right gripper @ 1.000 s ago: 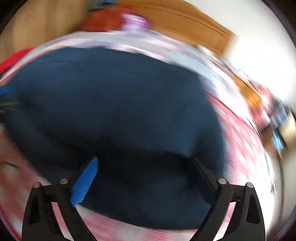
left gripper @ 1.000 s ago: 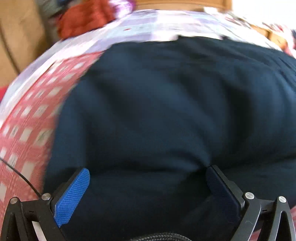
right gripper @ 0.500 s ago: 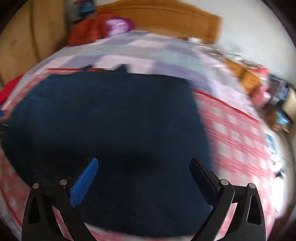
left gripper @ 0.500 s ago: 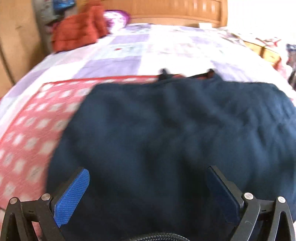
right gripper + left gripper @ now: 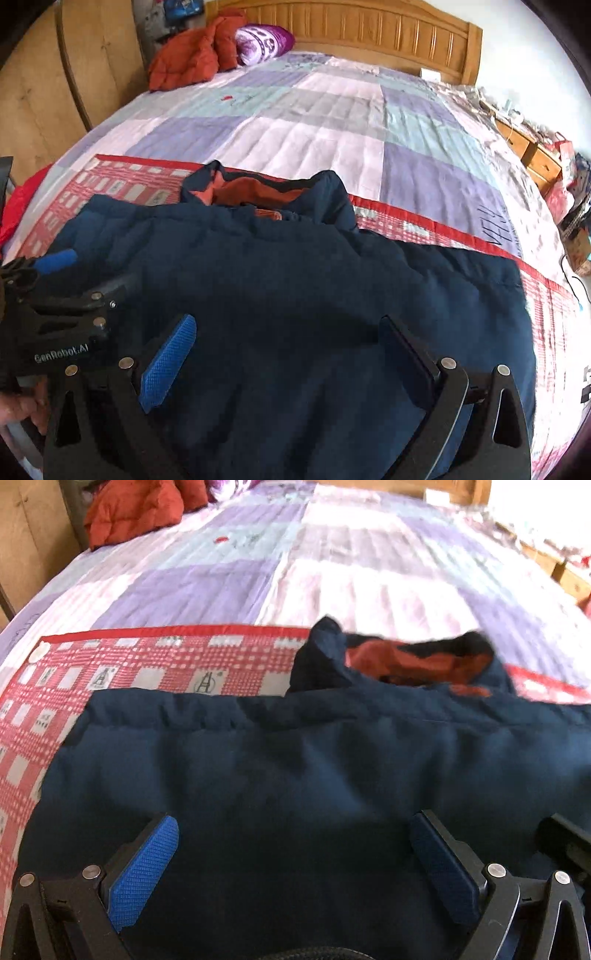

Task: Fold large clothes

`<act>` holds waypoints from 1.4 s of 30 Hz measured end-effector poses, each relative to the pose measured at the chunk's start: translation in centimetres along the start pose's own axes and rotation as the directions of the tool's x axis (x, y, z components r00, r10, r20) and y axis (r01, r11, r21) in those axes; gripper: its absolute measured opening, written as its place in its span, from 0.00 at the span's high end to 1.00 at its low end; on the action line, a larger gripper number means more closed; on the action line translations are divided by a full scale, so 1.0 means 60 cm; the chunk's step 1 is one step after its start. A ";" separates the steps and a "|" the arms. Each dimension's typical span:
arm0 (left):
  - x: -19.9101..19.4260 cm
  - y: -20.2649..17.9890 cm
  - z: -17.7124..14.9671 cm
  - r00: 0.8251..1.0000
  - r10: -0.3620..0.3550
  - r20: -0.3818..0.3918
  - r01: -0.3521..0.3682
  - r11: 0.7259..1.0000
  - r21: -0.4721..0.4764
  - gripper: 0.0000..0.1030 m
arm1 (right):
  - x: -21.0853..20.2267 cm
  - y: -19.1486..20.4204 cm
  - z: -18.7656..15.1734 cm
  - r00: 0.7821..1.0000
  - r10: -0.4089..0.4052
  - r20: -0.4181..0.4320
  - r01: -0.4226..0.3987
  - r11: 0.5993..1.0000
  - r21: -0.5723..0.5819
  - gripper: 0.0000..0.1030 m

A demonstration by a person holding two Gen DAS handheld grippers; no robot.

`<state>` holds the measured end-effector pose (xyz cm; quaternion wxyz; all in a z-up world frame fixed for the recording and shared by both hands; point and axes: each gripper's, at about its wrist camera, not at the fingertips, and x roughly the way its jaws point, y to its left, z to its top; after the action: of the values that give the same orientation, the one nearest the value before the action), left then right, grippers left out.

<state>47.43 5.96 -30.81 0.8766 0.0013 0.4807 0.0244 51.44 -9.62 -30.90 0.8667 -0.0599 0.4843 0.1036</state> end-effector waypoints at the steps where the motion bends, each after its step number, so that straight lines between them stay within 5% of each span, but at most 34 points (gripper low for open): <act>1: 0.008 0.000 0.004 1.000 0.004 -0.005 -0.004 1.000 0.012 0.00 | 0.016 -0.003 0.005 1.000 -0.007 -0.007 0.007 1.000 -0.006 0.02; 18: 0.056 0.053 0.032 0.997 0.059 -0.052 -0.057 0.997 0.042 0.00 | 0.052 -0.048 0.002 0.997 -0.064 -0.042 0.064 0.998 -0.013 0.01; 24: 0.059 0.164 0.024 0.977 0.188 -0.097 -0.188 0.982 0.010 0.00 | 0.034 -0.166 -0.016 0.991 -0.119 -0.057 0.125 0.987 0.105 0.01; 29: 0.052 0.252 -0.006 0.966 0.216 -0.141 -0.224 0.974 -0.042 0.00 | 0.011 -0.289 -0.052 0.978 -0.187 -0.088 0.201 0.960 0.193 0.01; 34: 0.020 0.312 -0.022 0.956 0.260 -0.137 -0.275 0.956 -0.100 0.00 | -0.042 -0.390 -0.092 0.943 -0.302 -0.138 0.332 0.878 0.345 0.01; 37: -0.024 0.280 -0.014 0.969 0.245 -0.046 -0.248 0.965 -0.086 0.00 | -0.089 -0.345 -0.085 0.955 -0.298 -0.009 0.286 0.908 0.305 0.01; 39: -0.061 0.228 -0.014 0.993 0.116 0.028 -0.113 0.990 -0.080 0.00 | -0.100 -0.279 -0.072 0.977 -0.206 0.052 0.188 0.953 0.236 0.01; 42: -0.086 0.112 -0.027 0.997 -0.038 0.064 0.035 0.998 0.057 0.00 | -0.094 -0.124 -0.049 0.997 -0.019 0.080 0.018 1.000 0.015 0.01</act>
<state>43.00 12.44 -27.18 0.8917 0.0178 0.4523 -0.0050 47.91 -18.12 -27.63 0.8867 -0.0541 0.4494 0.0943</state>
